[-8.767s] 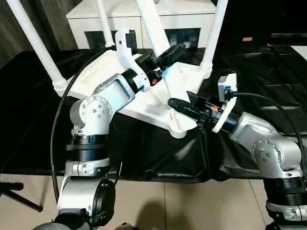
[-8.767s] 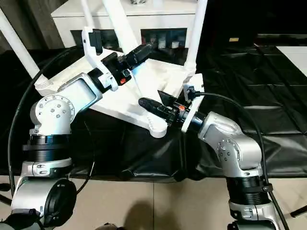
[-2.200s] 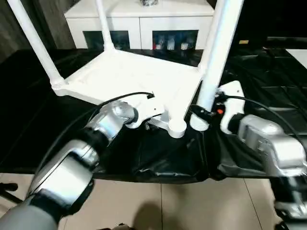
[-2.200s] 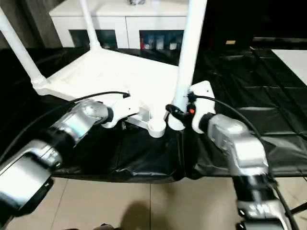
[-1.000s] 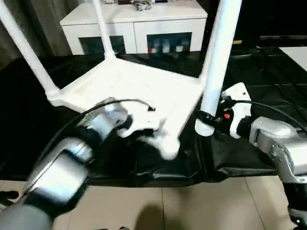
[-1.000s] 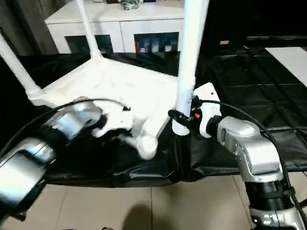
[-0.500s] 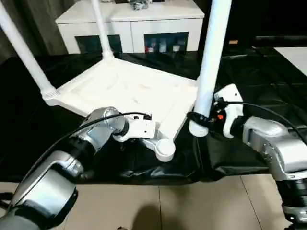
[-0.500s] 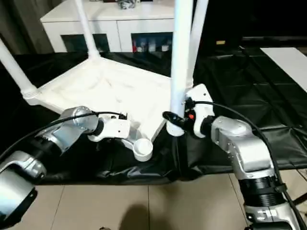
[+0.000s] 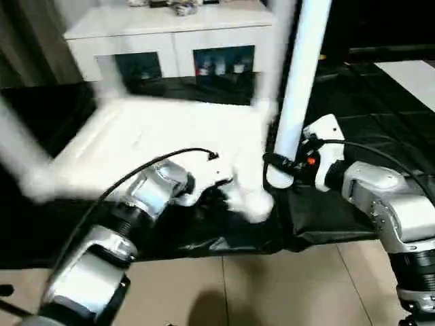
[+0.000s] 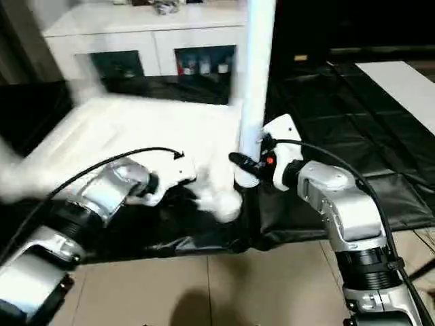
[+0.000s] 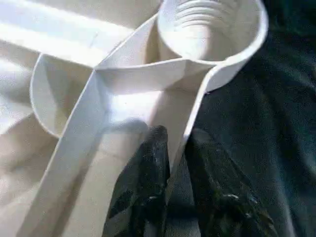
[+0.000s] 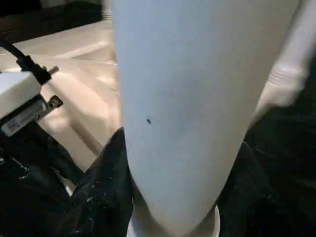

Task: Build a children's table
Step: Insert table leg to table base

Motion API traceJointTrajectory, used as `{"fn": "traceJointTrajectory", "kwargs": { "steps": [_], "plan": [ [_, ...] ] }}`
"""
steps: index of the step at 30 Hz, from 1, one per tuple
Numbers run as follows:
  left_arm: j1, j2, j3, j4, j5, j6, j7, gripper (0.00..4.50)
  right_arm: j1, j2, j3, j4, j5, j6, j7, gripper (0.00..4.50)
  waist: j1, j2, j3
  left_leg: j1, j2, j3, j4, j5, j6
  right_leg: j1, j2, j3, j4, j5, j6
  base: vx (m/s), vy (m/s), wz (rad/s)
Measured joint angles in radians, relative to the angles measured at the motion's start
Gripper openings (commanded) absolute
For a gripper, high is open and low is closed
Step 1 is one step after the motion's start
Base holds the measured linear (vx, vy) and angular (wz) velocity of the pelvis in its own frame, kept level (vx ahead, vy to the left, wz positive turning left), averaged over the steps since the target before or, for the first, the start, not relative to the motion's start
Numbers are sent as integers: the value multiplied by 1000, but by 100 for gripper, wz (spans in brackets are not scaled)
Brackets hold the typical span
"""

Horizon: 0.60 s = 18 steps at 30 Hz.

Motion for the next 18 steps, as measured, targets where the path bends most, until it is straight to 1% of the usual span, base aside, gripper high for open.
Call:
{"fn": "traceJointTrajectory", "kwargs": {
  "steps": [1,4,6,8,12,18],
  "plan": [
    [1,0,7,0,0,4,12,52,0,0,0,3,0,0,-2,186,-1,0,0,0,0,0,-1,0,0,0,0,0,0,0,0,0,0,0],
    [18,-12,33,0,-2,-26,72,41,0,2,0,22,-12,0,-17,186,-3,0,0,0,0,0,-1,0,0,-1,0,-1,-1,0,0,0,0,0],
    [23,-11,30,3,7,-75,95,29,0,3,0,33,-17,1,-25,186,-3,-1,1,-2,0,0,-2,0,0,-2,0,-1,-2,0,0,0,0,0],
    [27,-3,12,8,20,-131,121,25,0,10,0,33,-21,1,-31,186,-4,-2,1,-3,0,0,-2,0,0,-2,0,-1,-3,0,0,0,0,0],
    [38,19,-4,14,24,-205,135,7,0,15,0,33,-22,1,-46,186,-4,-2,1,-3,0,0,-3,-1,0,-2,0,-1,-3,0,0,0,0,0],
    [47,23,6,15,31,-219,176,0,0,47,-1,33,-22,2,-80,186,-13,-2,1,-3,0,0,-3,0,0,-2,0,0,-3,0,0,0,0,0]
  ]
}}
